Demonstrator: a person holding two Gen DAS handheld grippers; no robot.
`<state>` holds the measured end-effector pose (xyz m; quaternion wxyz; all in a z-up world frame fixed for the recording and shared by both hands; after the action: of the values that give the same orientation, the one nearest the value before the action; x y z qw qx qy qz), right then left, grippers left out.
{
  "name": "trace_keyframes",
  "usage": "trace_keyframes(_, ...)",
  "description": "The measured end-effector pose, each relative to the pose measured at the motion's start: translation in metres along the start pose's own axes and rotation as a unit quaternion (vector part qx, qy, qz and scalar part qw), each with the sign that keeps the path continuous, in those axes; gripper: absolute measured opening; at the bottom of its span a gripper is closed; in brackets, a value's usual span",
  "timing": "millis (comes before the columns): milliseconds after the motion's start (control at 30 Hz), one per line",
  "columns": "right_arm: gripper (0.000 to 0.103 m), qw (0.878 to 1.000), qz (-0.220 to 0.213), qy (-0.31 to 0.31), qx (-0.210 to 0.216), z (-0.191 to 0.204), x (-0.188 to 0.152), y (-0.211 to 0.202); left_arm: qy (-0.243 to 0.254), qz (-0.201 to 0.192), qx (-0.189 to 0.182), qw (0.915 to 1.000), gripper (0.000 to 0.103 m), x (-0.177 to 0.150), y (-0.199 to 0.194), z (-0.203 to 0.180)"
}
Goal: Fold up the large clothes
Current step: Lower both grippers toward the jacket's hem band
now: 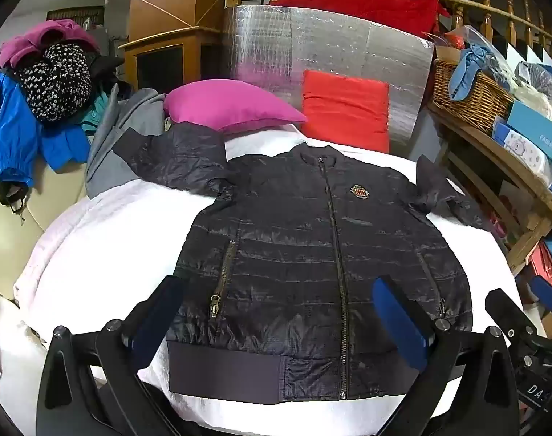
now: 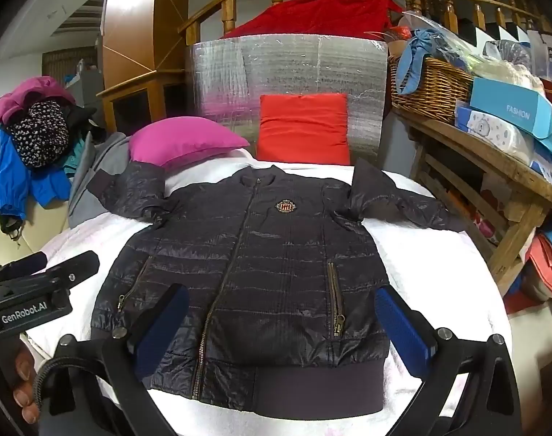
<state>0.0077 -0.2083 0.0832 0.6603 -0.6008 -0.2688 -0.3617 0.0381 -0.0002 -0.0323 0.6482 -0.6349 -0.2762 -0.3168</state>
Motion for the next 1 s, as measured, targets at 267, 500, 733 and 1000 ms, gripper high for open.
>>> trace_keyframes(267, 0.103, 1.0, 0.001, 0.005, 0.002, -0.001, -0.004, 0.001, 0.014, -0.003, 0.006, 0.9999, 0.103, 0.002, 0.002, 0.004)
trace_keyframes(500, 0.103, 1.0, -0.001, 0.004, 0.002, 0.0, -0.002, 0.0, 0.025, -0.007, 0.015, 0.9996, 0.103, 0.002, -0.003, -0.004)
trace_keyframes(733, 0.103, 1.0, 0.0, 0.003, 0.003, -0.001, -0.002, 0.001, 0.027, -0.005, 0.013, 0.9995, 0.103, 0.001, -0.001, -0.005)
trace_keyframes(1000, 0.103, 1.0, 0.003, 0.003, 0.003, 0.001, -0.003, 0.003, 0.028, -0.005, 0.013, 0.9995, 0.103, 0.0, -0.001, -0.005)
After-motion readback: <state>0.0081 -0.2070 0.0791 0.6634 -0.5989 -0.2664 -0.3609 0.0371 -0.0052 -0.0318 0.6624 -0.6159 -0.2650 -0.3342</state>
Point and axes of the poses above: each gripper's, at about its wrist camera, not at the fingertips, and y roughly the way its jaws point, z to its left, x to its top, the point moved 5 cm from there along y, roughly the way its jaws point, and after that the axes turned 11 degrees about y, right-handed, at the moved point
